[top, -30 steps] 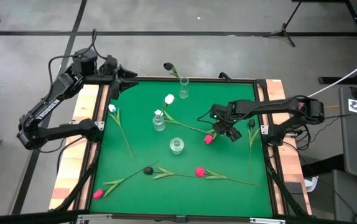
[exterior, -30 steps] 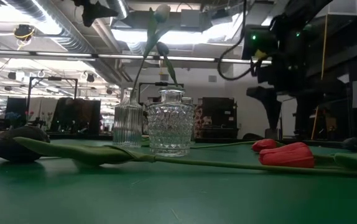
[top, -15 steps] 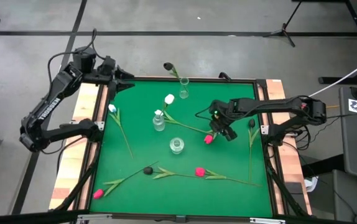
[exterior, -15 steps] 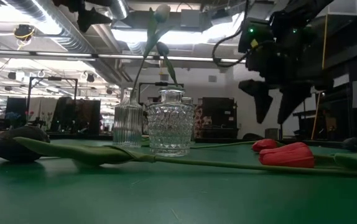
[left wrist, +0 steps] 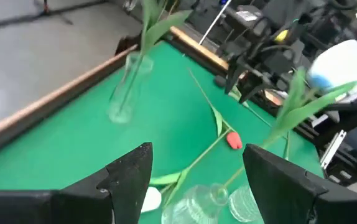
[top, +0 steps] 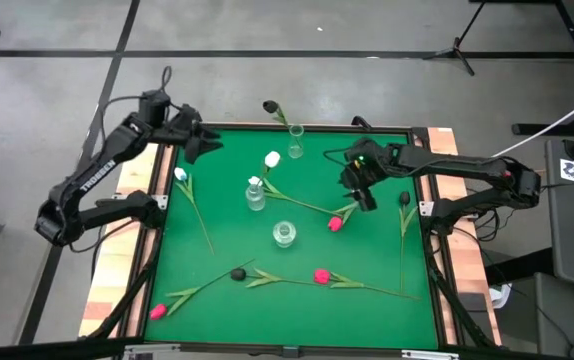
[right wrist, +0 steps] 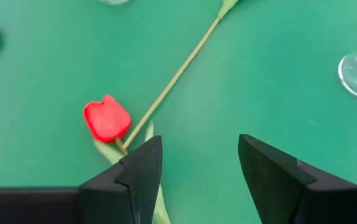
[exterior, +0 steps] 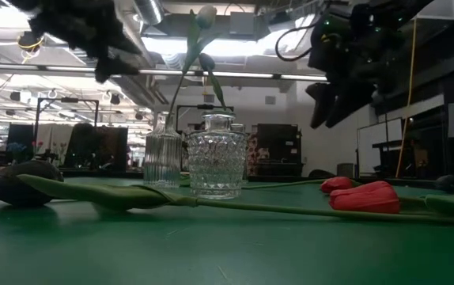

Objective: Sort flowers into vase by color
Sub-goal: Put the right white flower into the middle transparent vase

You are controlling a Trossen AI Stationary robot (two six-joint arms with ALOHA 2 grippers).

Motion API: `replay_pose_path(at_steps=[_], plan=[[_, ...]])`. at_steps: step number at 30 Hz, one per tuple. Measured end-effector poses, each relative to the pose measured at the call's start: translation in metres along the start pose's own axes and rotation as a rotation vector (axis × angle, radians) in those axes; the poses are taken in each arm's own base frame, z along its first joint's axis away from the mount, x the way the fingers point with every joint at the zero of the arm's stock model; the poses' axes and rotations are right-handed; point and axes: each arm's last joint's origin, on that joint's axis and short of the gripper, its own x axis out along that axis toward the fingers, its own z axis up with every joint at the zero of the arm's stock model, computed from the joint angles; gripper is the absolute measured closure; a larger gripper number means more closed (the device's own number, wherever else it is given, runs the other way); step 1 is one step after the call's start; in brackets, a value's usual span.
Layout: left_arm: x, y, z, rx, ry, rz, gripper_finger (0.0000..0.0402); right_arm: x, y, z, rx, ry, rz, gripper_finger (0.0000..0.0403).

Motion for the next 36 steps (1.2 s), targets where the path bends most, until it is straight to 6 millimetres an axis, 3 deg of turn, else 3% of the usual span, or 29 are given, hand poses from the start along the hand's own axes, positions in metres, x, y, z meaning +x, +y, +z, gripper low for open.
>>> replay_pose_path(at_steps=[8,16,20,26,36], plan=[[0.011,0.014,-0.025,-0.065,0.003,0.002,0.0153,0.007,-0.012,0.015,0.076,-0.143,-0.081,0.0192],[0.012,0.015,-0.027,-0.05,0.007,0.002,0.0153,0.012,-0.013,0.017,0.114,-0.143,-0.111,0.0191],[0.012,0.015,-0.027,-0.027,0.006,0.002,0.0153,0.029,-0.009,0.021,0.113,-0.104,-0.134,0.0191],[0.012,0.015,-0.027,-0.028,0.006,0.009,0.0153,0.055,-0.009,0.042,0.098,-0.258,-0.169,0.0191],[0.012,0.015,-0.027,-0.041,0.005,0.012,0.0153,0.107,0.005,0.055,0.103,-0.322,-0.202,0.0191]])
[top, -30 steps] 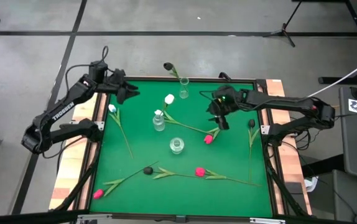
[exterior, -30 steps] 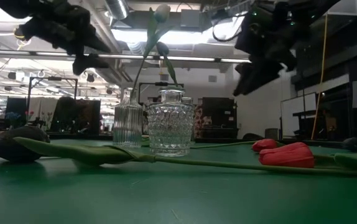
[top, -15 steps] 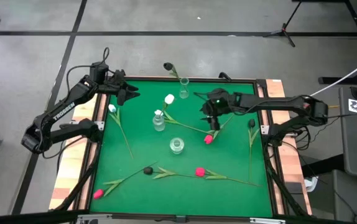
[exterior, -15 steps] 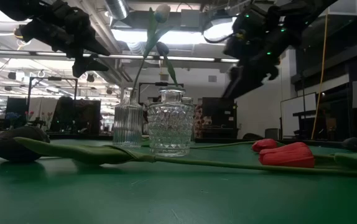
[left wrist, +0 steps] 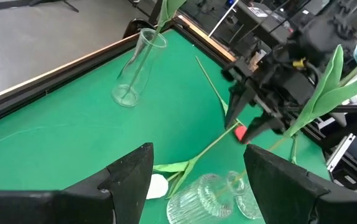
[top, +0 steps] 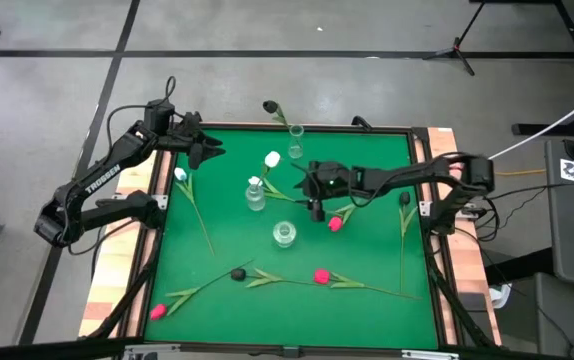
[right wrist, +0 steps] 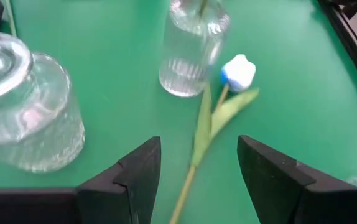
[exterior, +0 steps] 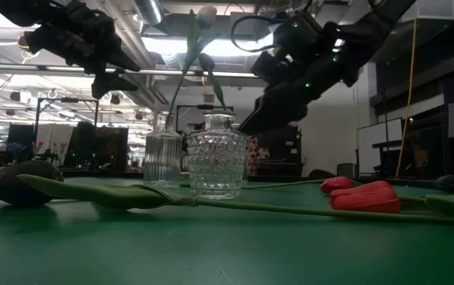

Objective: Sort flowers into vase by color
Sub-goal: Put the right white flower into the middle transparent vase

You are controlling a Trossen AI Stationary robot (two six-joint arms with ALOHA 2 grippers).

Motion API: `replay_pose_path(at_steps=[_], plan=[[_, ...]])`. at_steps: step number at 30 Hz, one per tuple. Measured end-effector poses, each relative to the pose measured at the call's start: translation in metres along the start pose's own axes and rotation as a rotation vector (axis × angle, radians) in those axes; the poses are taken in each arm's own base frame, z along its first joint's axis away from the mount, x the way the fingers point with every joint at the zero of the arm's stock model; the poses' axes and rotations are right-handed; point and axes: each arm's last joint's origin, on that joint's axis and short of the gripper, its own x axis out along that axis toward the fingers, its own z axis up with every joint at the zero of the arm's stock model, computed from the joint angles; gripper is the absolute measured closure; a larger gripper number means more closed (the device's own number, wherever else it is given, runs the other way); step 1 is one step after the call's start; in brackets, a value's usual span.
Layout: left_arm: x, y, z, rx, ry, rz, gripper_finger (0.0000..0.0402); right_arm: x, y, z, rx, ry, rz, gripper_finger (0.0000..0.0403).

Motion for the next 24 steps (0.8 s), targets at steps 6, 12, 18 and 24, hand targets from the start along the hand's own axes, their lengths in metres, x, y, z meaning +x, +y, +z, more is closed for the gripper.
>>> replay_pose_path(at_steps=[6,12,18,24], plan=[[0.0,0.001,0.0,0.0,-0.003,0.021,0.0153,0.019,0.004,-0.004,-0.005,0.019,-0.037,0.0191],[0.0,0.001,0.0,0.0,-0.003,0.028,0.0153,0.036,0.006,-0.017,0.026,0.076,-0.03,0.0191],[0.0,0.001,0.0,0.001,-0.005,0.044,0.0153,0.044,0.007,-0.026,0.05,0.111,-0.053,0.0191],[0.0,0.001,0.0,0.001,-0.005,0.044,0.0153,0.05,0.012,-0.033,0.054,0.142,-0.047,0.0191]])
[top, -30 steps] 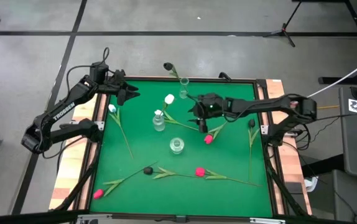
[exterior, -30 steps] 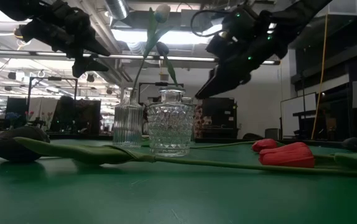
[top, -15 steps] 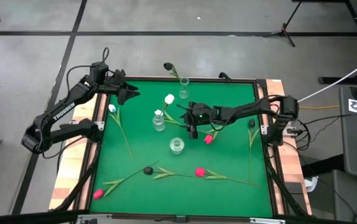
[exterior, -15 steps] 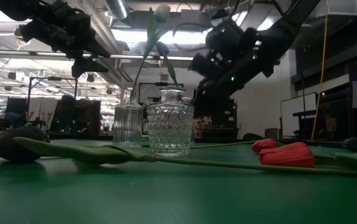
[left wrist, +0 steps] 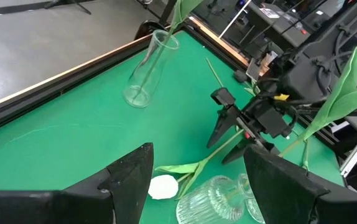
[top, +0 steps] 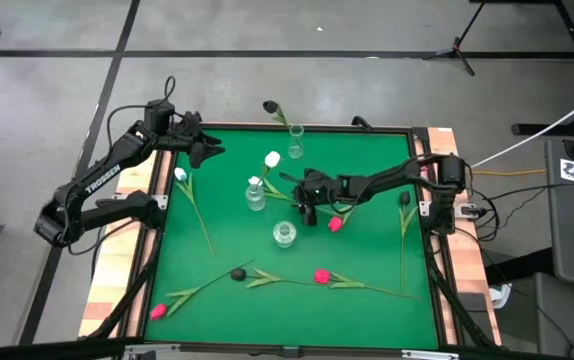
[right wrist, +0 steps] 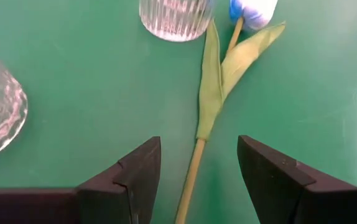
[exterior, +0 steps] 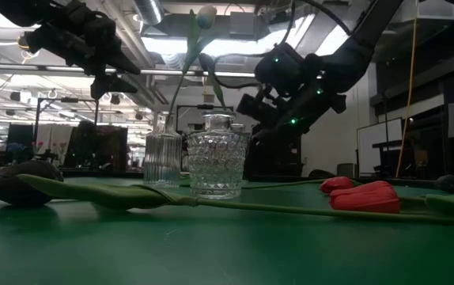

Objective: Sort flowers into vase by color
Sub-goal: Put the right white flower into the middle transparent vase

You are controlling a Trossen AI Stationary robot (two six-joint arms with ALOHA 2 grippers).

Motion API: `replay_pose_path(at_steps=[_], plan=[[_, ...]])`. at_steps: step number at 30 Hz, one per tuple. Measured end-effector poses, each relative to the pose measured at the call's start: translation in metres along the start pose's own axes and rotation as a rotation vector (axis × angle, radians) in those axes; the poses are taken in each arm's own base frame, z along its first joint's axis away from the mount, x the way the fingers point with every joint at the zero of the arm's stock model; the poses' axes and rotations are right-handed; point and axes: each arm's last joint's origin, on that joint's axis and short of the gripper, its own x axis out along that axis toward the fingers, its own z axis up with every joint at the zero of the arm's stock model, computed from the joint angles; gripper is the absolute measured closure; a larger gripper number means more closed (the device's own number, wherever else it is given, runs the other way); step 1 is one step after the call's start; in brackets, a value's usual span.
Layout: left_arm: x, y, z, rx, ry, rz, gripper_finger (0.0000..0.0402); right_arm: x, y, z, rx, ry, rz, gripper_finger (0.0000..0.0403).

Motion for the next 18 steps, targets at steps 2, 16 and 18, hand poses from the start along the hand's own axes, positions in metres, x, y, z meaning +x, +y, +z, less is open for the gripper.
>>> replay_pose_path(at_steps=[2,16,18], plan=[[0.0,0.0001,-0.0001,0.0,0.0,0.0,0.0153,0.0002,0.0017,-0.0016,0.012,0.021,-0.015,0.0191],[0.0,0.0003,0.0,0.0,-0.001,0.008,0.0153,-0.0003,0.0026,-0.0091,0.042,0.101,-0.014,0.0289],[0.0,0.0002,0.0,0.001,-0.001,0.008,0.0153,-0.0002,0.003,-0.0094,0.042,0.102,-0.005,0.0308]])
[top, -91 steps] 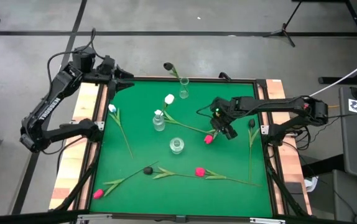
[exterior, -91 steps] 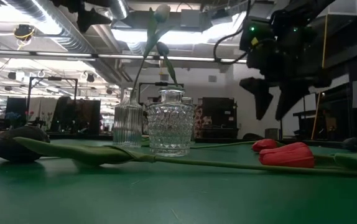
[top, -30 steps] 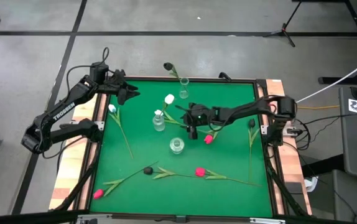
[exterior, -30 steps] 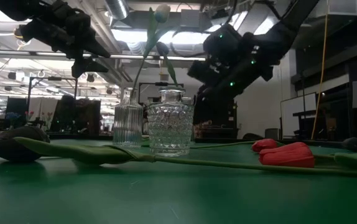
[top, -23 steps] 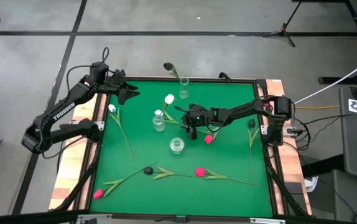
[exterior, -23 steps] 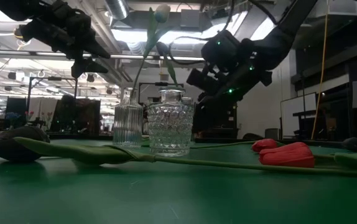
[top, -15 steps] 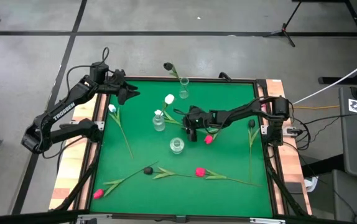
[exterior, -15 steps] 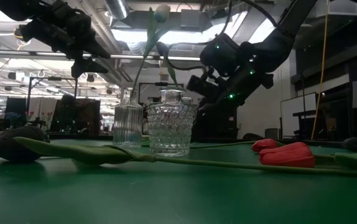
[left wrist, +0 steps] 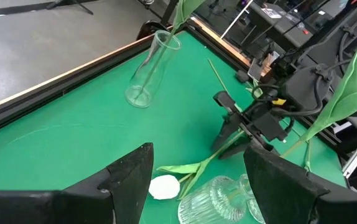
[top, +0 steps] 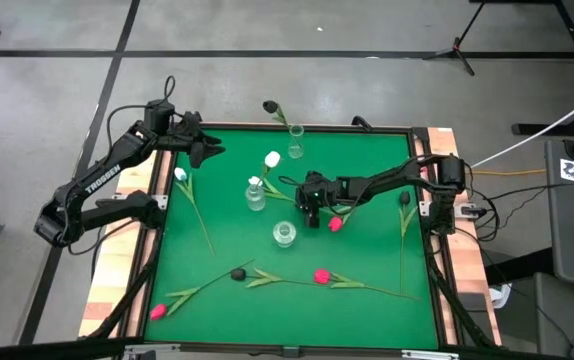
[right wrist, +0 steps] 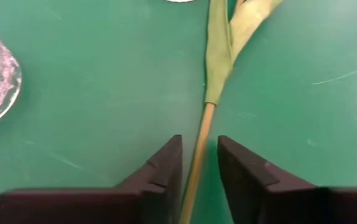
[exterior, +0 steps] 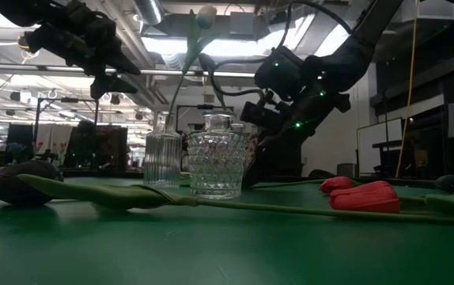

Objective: Sort flowers into vase by color
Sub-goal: Put the right white flower into the middle transparent vase

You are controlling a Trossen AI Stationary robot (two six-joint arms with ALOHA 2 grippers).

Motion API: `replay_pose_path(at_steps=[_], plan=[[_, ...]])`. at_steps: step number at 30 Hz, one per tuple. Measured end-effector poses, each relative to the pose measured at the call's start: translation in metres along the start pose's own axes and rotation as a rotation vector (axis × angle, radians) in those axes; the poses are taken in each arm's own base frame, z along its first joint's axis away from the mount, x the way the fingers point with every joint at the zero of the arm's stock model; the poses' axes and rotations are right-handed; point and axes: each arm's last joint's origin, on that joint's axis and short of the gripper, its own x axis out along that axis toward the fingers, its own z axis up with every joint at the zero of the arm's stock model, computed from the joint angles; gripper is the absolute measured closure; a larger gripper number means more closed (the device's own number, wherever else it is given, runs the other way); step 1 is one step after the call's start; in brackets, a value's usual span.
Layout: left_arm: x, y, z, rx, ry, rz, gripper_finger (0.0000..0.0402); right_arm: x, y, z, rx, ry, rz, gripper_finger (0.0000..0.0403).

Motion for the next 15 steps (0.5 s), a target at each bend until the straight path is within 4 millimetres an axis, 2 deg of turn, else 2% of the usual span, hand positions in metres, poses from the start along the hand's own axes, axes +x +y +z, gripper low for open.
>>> replay_pose_path(at_steps=[7,11,15], plan=[[0.0,0.0,0.0,0.0,0.0,0.0,0.0153,0.003,0.002,-0.003,0.03,0.013,0.044,0.0394],[0.0,0.0,0.0,-0.007,0.0,0.0,0.0153,0.002,0.0,-0.002,0.098,0.012,0.013,0.0395],[0.0,0.0,0.0,-0.009,0.001,-0.001,0.0153,-0.001,-0.012,-0.001,0.161,-0.004,0.0,0.0398]])
